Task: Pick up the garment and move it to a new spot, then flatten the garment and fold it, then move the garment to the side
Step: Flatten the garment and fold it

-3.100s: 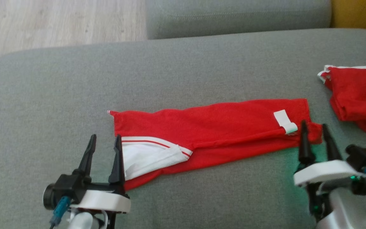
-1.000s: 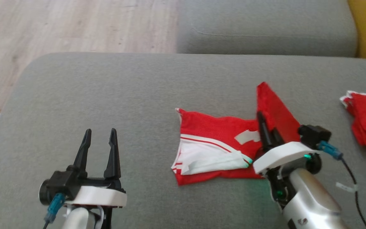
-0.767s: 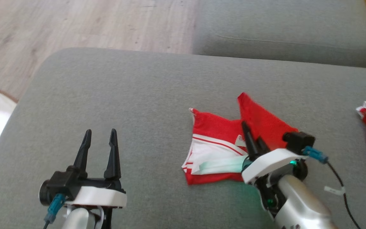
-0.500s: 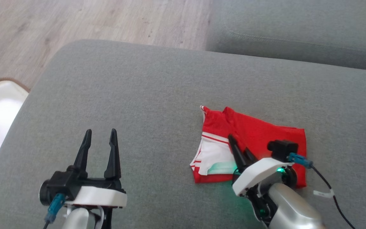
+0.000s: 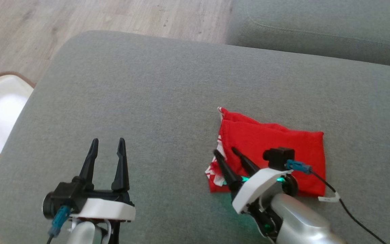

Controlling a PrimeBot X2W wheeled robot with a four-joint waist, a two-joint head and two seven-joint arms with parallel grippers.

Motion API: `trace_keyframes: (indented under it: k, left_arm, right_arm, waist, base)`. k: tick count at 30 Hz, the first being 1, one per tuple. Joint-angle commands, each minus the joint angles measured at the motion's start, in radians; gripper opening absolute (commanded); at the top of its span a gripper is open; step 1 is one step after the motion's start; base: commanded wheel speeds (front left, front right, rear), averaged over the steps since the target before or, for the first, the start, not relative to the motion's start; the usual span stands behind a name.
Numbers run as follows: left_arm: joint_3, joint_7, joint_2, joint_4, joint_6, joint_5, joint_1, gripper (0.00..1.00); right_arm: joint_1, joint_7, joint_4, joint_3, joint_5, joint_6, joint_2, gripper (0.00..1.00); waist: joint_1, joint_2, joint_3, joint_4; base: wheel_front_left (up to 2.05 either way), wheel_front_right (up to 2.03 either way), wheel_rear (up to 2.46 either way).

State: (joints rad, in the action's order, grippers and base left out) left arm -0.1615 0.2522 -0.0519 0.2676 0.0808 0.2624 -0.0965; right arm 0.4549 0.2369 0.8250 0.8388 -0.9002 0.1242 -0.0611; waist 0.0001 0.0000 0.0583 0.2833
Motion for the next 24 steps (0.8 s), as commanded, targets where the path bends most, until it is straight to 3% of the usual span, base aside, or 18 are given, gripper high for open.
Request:
trace_keyframes:
  k: [1,5,7,17,18,24]
  left_arm:
    - [0.029,0.010,-0.003,-0.027,0.002,-0.007,-0.047,1.00]
    - [0.033,0.010,-0.007,-0.031,0.000,-0.012,-0.048,1.00]
    - [0.029,0.010,-0.016,-0.033,-0.007,-0.034,-0.045,1.00]
    - [0.027,0.010,-0.010,-0.059,-0.013,-0.041,-0.025,1.00]
    - [0.027,0.010,-0.008,-0.064,-0.012,-0.039,-0.023,1.00]
    - [0.021,0.010,-0.002,-0.076,-0.008,-0.036,-0.011,1.00]
  right_arm:
    - [0.036,0.012,-0.051,0.022,-0.037,0.007,0.011,1.00]
    - [0.062,0.022,-0.060,0.019,-0.045,0.007,0.011,1.00]
    - [0.089,0.024,-0.066,-0.031,0.000,0.007,0.011,1.00]
    - [-0.028,0.025,-0.244,-0.480,0.516,0.007,0.011,1.00]
    - [-0.073,0.025,-0.294,-0.571,0.600,0.007,0.011,1.00]
    - [-0.206,0.025,-0.443,-0.735,0.758,0.007,0.011,1.00]
  waist:
    - [-0.0001,0.0000,-0.001,-0.016]
    - [-0.0001,0.0000,-0.007,-0.047]
    - [-0.0001,0.0000,-0.011,-0.073]
    - [-0.0001,0.0000,-0.039,-0.198]
    - [-0.0001,0.0000,-0.042,-0.217]
    - [-0.0001,0.0000,-0.046,-0.261]
  base:
    - [0.00,0.00,0.00]
    - [0.00,0.00,0.00]
    - [0.00,0.00,0.00]
    - [0.00,0.00,0.00]
    - [0.00,0.00,0.00]
    - [0.00,0.00,0.00]
